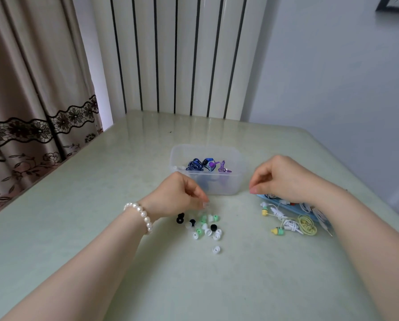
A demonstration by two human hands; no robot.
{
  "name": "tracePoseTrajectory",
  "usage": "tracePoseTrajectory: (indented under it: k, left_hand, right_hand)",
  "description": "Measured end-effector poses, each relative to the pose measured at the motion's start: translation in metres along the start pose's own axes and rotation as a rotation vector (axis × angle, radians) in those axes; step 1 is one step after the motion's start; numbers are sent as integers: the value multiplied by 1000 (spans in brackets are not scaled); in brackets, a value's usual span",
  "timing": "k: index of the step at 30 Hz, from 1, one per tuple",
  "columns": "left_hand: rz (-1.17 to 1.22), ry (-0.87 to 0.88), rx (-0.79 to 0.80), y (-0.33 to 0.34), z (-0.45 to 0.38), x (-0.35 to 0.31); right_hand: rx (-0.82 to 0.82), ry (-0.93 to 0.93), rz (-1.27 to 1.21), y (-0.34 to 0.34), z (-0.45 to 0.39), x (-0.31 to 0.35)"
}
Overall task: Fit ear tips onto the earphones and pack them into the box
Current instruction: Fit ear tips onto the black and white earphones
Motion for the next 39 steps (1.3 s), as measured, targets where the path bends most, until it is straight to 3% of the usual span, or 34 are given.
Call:
tracePoseTrajectory:
  k: [3, 8, 15, 19, 23, 27, 33, 36, 39]
  left_hand:
    - [-89, 55, 5, 8, 1, -8]
    - [-137, 69, -108, 21, 1, -10]
    - [-140, 57, -136, 31, -1, -4]
    - [-133, 61, -163, 31, -1, -3]
    - [-117, 51, -161, 28, 0, -3]
    - [-76, 25, -178, 25, 0, -2]
    - [-9, -2, -177, 24, 0, -3]
    - [17, -11, -176, 24, 0, -4]
    - [31, -12, -179, 25, 0, -5]
  right_hand:
    - [-65, 100, 13, -14, 4, -25]
    - [-430, 46, -91, -23, 0, -54]
    - [-156, -23, 77, -14, -8, -69]
    - [-172, -29, 315, -6, -5, -71]
    - [-197, -45, 385, -6, -6, -69]
    - [-307, -84, 256, -13, -6, -67]
    - [-525, -130, -160, -27, -4, -53]
    - [-575, -153, -412, -25, -2, -45]
    - [-602, -195, -506, -22, -2, -38]
Point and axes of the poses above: each hand's wrist, its own z-axis away from the middle knuckle, its own y-axis out of the palm, x = y × z, the point moved 1 cm from there along -z, towards the middle knuckle, and after that the axes turned 15 degrees about -z, right-handed, at the moved point
